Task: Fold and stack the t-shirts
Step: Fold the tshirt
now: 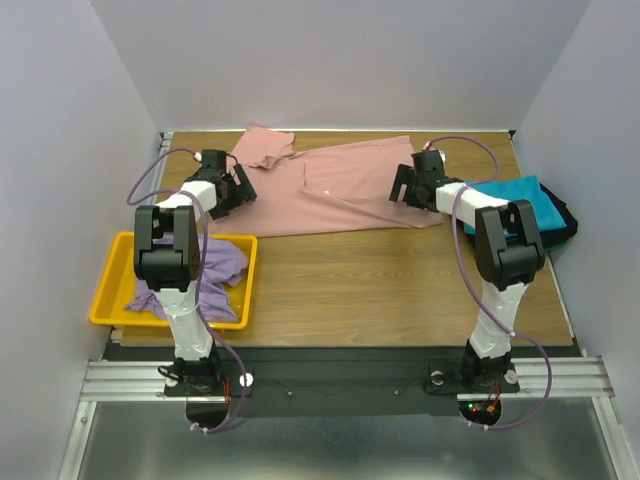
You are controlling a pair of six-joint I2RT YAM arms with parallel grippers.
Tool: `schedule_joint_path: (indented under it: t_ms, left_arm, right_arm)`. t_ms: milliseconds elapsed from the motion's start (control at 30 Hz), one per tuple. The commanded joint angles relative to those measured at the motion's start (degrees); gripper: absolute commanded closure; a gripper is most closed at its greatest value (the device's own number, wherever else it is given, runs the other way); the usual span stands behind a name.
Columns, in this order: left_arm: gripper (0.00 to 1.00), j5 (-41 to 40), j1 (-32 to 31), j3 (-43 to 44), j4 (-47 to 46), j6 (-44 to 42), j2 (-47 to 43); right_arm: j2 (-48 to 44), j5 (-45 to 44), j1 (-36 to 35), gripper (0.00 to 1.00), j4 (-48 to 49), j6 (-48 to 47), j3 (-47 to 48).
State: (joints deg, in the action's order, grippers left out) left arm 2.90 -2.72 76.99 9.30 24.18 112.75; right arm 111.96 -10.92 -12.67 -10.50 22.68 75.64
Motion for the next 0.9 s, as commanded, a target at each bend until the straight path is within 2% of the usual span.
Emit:
schedule_joint_path:
  t_ms: [0,133,333,533,767,867]
  left_arm:
    - [0.02,-1.2,2.2,-2.5,-0.5,1.7,-1.5]
    - [0.02,-2.4,4.7,-3.6,0.8,2.5,-0.2]
    - [0.02,-4.2,6.9,-4.7,2.4,3.4,0.3]
    - [0.01,-6.3,6.9,-7.0,4.4,3.9,-1.3]
    - [0.02,-6.8,6.9,-14.9,3.6,4.8,-8.3]
    - [0.02,-6.8,6.9,-15.2,4.0,4.6,-10.8]
  right_arm:
    - [4.7,0.4,2.6,0.0,-0.1,-0.6,5.3]
    - [10.2,0.6,4.4,0.0,-1.6,-0.5,9.7]
    - [12.8,0.2,6.6,0.0,-3.3,0.8,10.9]
    - [6.9,1.2,6.6,0.0,-3.8,4.7,2.2]
    - [-3.2,0.8,6.6,0.0,-3.8,6.6,-9.6]
    - [-6.1,1.8,6.6,0.0,-3.8,5.4,-10.4]
